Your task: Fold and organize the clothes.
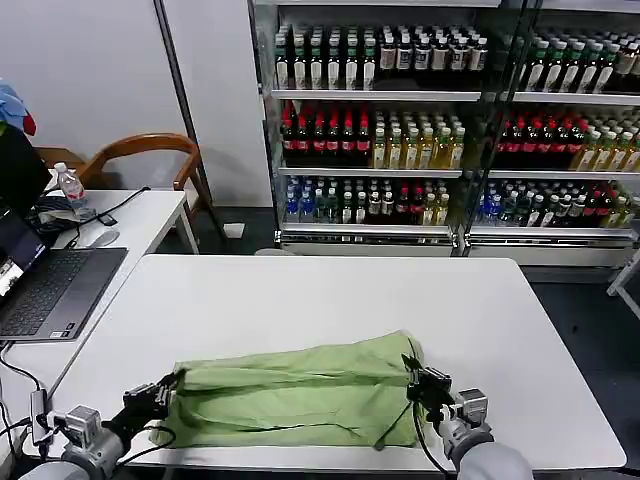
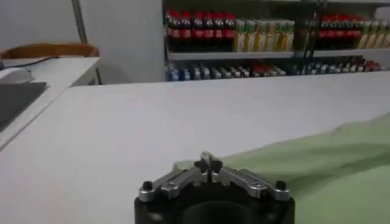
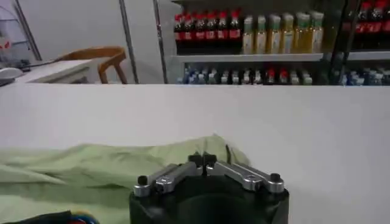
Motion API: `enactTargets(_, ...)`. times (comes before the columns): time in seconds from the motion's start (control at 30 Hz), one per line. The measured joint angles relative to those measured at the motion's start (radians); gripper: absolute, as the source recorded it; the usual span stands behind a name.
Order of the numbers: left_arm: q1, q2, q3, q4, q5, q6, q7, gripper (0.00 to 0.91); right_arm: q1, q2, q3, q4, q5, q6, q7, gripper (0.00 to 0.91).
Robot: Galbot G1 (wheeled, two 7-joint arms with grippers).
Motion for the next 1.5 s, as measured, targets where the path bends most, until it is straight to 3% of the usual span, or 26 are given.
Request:
enactTargets(0.03,0.003,0.000,0.000,-0.002,0.000,0.002,0.000,0.071,-0.001,0.000,0.000,-0.001,0.000,0.000,-0.001,0.000)
enactTargets(0.07,0.005,-0.002,0.001,-0.004,0.000,0.003,-0.001,0.333,-0.003,0.000,-0.001,-0.001,0.000,0.000,-0.002,0.000)
enactTargets(0.1,0.009,-0.004,0.003,-0.007,0.000,0.004,-0.001,0.907,-0.004,-0.001,-0.002,-0.001,-0.001,-0.001,-0.004,0.000)
enactTargets(0.17,0.016,-0.006,0.006,-0.012,0.001,0.007,-0.001,0.907,-0.009,-0.002,-0.003,0.002,-0.002,-0.001,-0.009,0.907)
enactTargets(0.7,0.067,-0.023,-0.001,-0.102,0.072,0.033,-0.150,0.907,-0.053,-0.022,0.037,0.032,-0.068,-0.006,-0.019,0.907)
enactTargets(1.07,0.076,-0.053,0.086,-0.132,0.000,-0.048,-0.410,0.907,-0.055,-0.035,0.101,0.060,-0.091,-0.014,-0.023,0.907)
enactTargets(1.5,0.038,-0.064,0.167,-0.074,-0.054,-0.064,-0.533,0.907,-0.064,-0.033,0.145,0.057,-0.107,-0.013,-0.019,0.907)
